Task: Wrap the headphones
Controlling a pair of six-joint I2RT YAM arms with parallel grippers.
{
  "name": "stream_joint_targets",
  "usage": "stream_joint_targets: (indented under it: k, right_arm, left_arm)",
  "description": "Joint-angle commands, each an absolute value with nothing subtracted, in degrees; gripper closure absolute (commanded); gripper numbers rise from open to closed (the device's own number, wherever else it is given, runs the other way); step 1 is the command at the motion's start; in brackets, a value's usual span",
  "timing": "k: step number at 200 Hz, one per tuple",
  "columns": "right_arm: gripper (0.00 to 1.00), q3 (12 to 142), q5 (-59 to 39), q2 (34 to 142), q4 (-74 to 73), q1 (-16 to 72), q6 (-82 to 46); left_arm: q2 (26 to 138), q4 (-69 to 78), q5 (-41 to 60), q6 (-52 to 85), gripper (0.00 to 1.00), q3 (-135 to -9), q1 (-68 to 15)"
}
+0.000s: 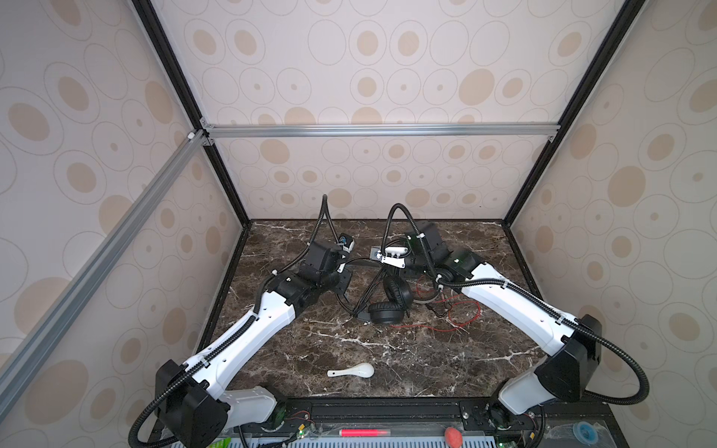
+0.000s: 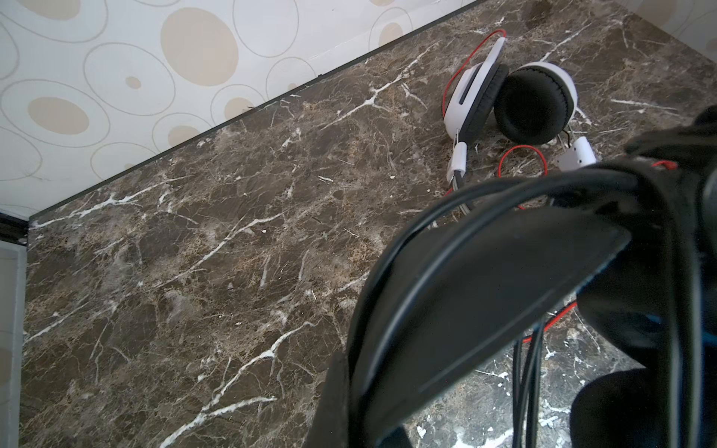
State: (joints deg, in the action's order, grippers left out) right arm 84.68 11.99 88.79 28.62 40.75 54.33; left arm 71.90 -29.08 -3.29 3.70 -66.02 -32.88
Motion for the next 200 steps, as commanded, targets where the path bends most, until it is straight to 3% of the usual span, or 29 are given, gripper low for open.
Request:
stream_joint_targets:
  k: [1,26,60,90,143,200]
  right_arm:
    - [0.43,86.78,16.9,90.14,28.58,38.08,55.57]
    - [0.51,88.87,16.35,90.92,28.88,37.99,55.43]
    - [0.72,90.0,17.73,91.41,26.42,38.13,57.45]
    - [0.81,94.18,13.35,91.32,29.56,38.06,55.7]
    - [0.84,101.52,5.76,91.05,37.54,38.08,53.11]
    - [0.85,100.75,9.4,90.81,35.64,38.11,57.21]
  left_arm:
    - [69.87,-29.87,-1.17,4.39,1.0,-68.98,-32.69]
    - [69.87,-29.84,-1.06,4.3,1.0,-68.99,-32.69]
    - [69.78,-29.88,-0.97,4.22,1.0,-68.99,-32.64]
    - [69.87,-30.14,-1.14,4.06,1.0,-69.19,-32.64]
    - [69.87,-30.54,-1.73,3.58,1.0,-69.76,-32.68]
    - [69.57,-30.45,-1.49,3.56,1.0,-69.38,-32.68]
